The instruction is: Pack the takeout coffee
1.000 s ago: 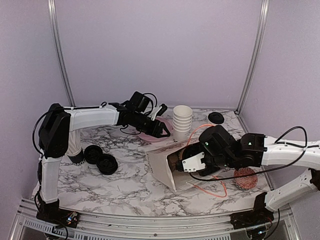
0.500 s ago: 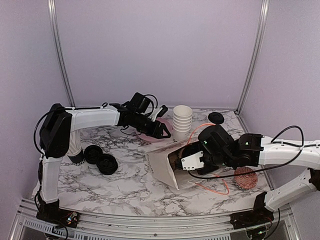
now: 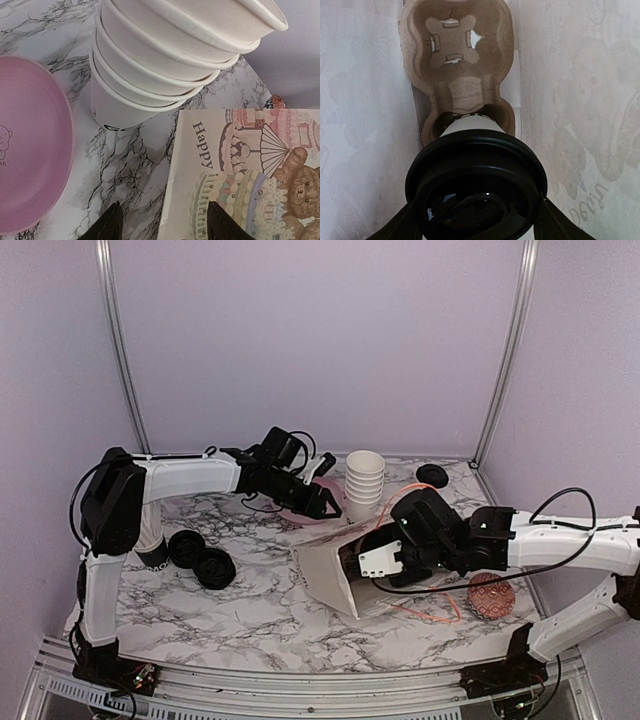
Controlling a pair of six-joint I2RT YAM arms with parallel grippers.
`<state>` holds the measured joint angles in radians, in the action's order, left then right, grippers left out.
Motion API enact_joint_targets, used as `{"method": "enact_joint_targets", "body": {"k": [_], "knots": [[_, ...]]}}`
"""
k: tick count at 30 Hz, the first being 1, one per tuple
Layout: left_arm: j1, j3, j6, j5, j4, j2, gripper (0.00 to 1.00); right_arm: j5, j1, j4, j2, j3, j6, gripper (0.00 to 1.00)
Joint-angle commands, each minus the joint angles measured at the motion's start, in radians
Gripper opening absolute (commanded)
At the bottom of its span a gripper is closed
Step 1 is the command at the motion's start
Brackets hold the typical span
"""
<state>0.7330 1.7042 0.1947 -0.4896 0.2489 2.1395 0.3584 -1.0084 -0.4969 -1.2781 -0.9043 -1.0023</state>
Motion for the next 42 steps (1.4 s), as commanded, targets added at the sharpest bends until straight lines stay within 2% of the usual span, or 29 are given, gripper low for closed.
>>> {"method": "enact_joint_targets", "body": {"k": [1,9,23,36,42], "knots": [[0.004,0.025,-0.011,-0.012,0.022,0.011,0.57,-0.032,0.013,0.005,-0.026,-0.026,0.018,0.5],[-0.014,0.0,-0.014,-0.001,0.026,-0.042,0.58,-0.086,0.02,-0.084,-0.073,-0.108,0.046,0.5],[-0.09,-0.068,-0.028,0.013,0.057,-0.172,0.59,-0.278,0.025,-0.513,-0.266,-0.406,0.109,0.48],[-0.106,-0.107,-0.045,0.019,0.099,-0.244,0.59,-0.517,0.03,-0.812,-0.454,-0.672,0.116,0.46],[-0.106,-0.113,-0.041,0.014,0.101,-0.251,0.59,-0.533,0.058,-0.762,-0.475,-0.655,0.115,0.46]]}}
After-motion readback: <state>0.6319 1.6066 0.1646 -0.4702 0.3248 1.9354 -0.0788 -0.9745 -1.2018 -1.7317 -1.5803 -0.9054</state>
